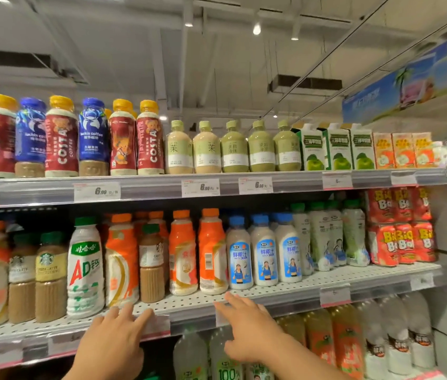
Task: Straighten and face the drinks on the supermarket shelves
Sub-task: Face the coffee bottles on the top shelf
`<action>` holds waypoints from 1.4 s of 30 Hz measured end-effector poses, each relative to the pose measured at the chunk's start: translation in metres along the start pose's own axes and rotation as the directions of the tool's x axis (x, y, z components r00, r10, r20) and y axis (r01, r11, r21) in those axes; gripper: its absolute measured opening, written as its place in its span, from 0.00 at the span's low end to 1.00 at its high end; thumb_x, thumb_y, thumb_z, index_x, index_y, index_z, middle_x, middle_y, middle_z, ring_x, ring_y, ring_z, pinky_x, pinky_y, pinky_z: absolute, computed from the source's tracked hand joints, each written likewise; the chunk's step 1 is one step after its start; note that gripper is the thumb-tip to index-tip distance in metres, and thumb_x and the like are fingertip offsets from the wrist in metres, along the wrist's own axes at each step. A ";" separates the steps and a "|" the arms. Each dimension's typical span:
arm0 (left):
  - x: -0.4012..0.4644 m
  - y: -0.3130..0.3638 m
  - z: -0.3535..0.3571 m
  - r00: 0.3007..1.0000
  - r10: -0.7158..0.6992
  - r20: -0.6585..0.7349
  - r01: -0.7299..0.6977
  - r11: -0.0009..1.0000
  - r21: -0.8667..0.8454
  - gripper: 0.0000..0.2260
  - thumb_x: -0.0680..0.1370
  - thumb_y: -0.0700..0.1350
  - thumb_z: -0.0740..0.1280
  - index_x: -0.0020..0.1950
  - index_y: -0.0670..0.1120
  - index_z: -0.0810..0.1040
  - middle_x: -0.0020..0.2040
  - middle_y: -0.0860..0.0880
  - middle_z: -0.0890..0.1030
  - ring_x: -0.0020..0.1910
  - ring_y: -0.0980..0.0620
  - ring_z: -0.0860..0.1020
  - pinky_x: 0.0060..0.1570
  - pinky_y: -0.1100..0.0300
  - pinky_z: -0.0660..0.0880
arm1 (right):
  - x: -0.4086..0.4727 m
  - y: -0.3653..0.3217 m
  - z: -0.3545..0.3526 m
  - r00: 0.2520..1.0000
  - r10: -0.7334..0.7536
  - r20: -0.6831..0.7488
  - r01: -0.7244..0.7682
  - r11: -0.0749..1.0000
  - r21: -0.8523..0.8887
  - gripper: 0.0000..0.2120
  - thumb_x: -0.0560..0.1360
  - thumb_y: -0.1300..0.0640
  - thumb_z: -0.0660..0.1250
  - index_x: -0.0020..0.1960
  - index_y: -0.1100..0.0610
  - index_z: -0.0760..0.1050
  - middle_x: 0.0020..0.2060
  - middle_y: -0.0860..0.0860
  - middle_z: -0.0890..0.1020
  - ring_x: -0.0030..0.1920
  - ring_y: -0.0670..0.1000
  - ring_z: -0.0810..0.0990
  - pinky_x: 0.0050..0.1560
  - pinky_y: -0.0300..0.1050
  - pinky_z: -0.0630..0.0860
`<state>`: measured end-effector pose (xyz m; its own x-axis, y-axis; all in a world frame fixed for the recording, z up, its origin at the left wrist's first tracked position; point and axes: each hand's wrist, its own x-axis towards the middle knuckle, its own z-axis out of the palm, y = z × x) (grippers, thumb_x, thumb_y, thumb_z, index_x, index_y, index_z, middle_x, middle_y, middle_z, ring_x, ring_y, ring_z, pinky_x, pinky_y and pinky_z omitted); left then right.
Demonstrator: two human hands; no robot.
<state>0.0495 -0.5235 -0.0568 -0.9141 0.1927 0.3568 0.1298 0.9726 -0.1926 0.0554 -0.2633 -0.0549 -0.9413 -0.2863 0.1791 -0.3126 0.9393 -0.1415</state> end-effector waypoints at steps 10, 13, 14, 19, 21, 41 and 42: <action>0.037 -0.015 -0.119 0.839 0.090 -0.537 -0.079 0.996 0.045 0.34 0.73 0.50 0.60 0.78 0.54 0.51 0.79 0.47 0.53 0.77 0.46 0.51 0.72 0.47 0.56 | 0.010 -0.016 -0.140 0.740 -0.159 -0.653 0.164 0.985 -0.054 0.27 0.73 0.59 0.62 0.72 0.53 0.67 0.73 0.49 0.65 0.72 0.50 0.61 0.71 0.50 0.62; 0.048 -0.030 -0.143 0.872 0.014 -0.489 0.016 0.998 0.058 0.38 0.73 0.50 0.60 0.79 0.53 0.42 0.79 0.46 0.41 0.78 0.46 0.39 0.74 0.46 0.46 | 0.023 -0.028 -0.161 0.775 -0.188 -0.604 0.067 0.974 -0.217 0.36 0.73 0.55 0.61 0.78 0.51 0.53 0.78 0.49 0.49 0.77 0.51 0.48 0.75 0.51 0.51; 0.050 -0.036 -0.146 0.897 -0.017 -0.441 0.044 0.998 0.051 0.39 0.73 0.50 0.60 0.78 0.53 0.41 0.79 0.46 0.40 0.77 0.46 0.39 0.75 0.46 0.45 | 0.028 -0.031 -0.163 0.801 -0.167 -0.575 0.041 0.973 -0.226 0.37 0.73 0.54 0.61 0.79 0.49 0.49 0.79 0.49 0.45 0.77 0.51 0.44 0.75 0.50 0.48; 0.049 -0.057 -0.142 0.942 -0.033 -0.335 0.055 0.997 0.056 0.38 0.75 0.51 0.61 0.78 0.56 0.42 0.79 0.50 0.39 0.78 0.48 0.42 0.75 0.45 0.47 | 0.048 -0.035 -0.147 0.881 -0.066 -0.469 -0.040 0.976 -0.212 0.37 0.73 0.50 0.62 0.78 0.49 0.49 0.79 0.50 0.46 0.77 0.53 0.47 0.74 0.52 0.52; 0.047 -0.061 -0.142 0.926 -0.014 -0.376 0.036 0.998 0.052 0.37 0.75 0.51 0.61 0.78 0.56 0.44 0.80 0.50 0.43 0.78 0.49 0.45 0.75 0.47 0.49 | 0.051 -0.034 -0.138 0.867 -0.060 -0.494 -0.071 0.968 -0.242 0.35 0.73 0.50 0.62 0.77 0.48 0.53 0.78 0.51 0.46 0.77 0.54 0.46 0.74 0.53 0.51; 0.016 -0.280 -0.133 0.882 -0.042 -0.469 0.072 0.996 0.047 0.40 0.71 0.48 0.62 0.77 0.57 0.42 0.79 0.48 0.45 0.77 0.46 0.44 0.74 0.47 0.46 | 0.117 -0.244 -0.130 0.774 -0.242 -0.585 0.097 0.958 -0.268 0.37 0.71 0.51 0.63 0.78 0.49 0.52 0.78 0.49 0.51 0.77 0.49 0.48 0.74 0.49 0.49; 0.017 -0.283 -0.132 0.873 -0.018 -0.487 0.047 0.998 0.047 0.40 0.70 0.49 0.62 0.77 0.57 0.44 0.78 0.48 0.48 0.77 0.46 0.47 0.74 0.47 0.47 | 0.118 -0.246 -0.129 0.773 -0.226 -0.593 0.066 0.958 -0.278 0.37 0.72 0.51 0.63 0.77 0.50 0.53 0.78 0.49 0.51 0.77 0.49 0.48 0.74 0.49 0.50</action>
<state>0.0482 -0.7786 0.1247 -0.6136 0.2140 0.7600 0.0685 0.9734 -0.2188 0.0376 -0.5038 0.1268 -0.5814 -0.3211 0.7476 -0.3265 0.9337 0.1471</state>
